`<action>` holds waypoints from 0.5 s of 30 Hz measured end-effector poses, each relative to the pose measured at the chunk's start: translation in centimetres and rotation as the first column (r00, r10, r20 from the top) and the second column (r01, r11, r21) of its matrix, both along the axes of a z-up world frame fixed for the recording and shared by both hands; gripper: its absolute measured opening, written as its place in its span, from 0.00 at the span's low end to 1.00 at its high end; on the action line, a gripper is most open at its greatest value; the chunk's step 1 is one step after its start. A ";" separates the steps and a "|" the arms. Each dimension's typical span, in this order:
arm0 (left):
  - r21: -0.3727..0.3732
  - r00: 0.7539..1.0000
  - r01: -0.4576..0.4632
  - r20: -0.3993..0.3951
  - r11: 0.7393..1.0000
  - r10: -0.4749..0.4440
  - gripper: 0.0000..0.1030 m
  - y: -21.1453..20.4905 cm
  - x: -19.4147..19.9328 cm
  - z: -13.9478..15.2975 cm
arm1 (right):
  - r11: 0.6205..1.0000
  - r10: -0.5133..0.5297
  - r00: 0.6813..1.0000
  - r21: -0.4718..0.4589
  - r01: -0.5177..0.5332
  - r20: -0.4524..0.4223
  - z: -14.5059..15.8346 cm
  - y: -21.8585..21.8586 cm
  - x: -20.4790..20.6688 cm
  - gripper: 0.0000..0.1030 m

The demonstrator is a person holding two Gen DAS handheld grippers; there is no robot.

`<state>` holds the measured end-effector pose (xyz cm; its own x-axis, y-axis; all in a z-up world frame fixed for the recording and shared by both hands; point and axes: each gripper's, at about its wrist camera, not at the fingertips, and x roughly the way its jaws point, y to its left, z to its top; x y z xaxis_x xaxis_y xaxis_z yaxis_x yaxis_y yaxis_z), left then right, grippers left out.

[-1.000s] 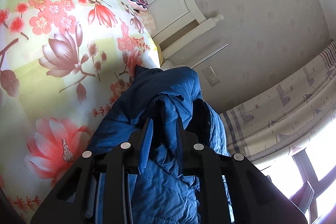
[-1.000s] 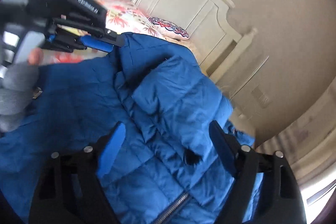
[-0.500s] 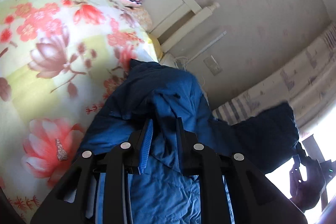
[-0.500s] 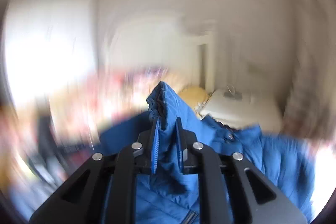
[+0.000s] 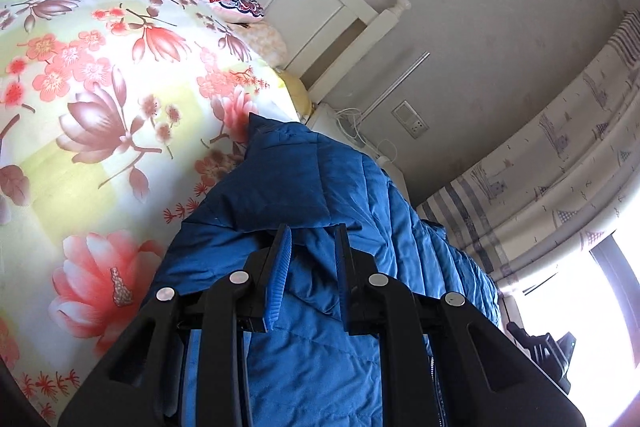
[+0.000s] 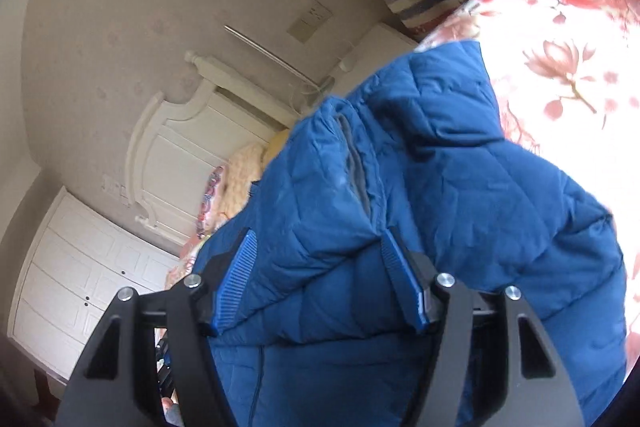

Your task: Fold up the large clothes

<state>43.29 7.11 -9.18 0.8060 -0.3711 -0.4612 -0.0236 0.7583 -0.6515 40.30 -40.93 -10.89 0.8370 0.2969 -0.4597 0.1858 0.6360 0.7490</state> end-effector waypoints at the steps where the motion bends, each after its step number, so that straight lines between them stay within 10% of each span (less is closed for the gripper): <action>1: 0.005 1.000 0.002 -0.001 1.000 -0.002 0.12 -0.1 0.0 0.0 | 1.000 0.003 1.000 -0.001 -0.003 -0.014 -0.1 0.1 0.5 0.63; 7: 0.028 1.000 0.013 -0.002 1.000 -0.013 0.12 -0.7 0.1 0.2 | 0.998 0.023 0.997 -0.059 -0.028 -0.079 -0.5 1.6 3.1 0.62; 10: 0.027 1.000 -0.008 0.007 1.000 0.007 0.12 -0.4 -0.2 0.3 | 0.992 0.031 0.995 -0.121 -0.042 -0.094 -0.2 2.5 3.5 0.28; 15: 0.006 0.999 -0.045 0.023 0.999 0.045 0.12 0.5 -0.6 0.4 | 0.973 0.086 0.987 -0.223 -0.055 0.134 5.1 5.3 -0.7 0.19</action>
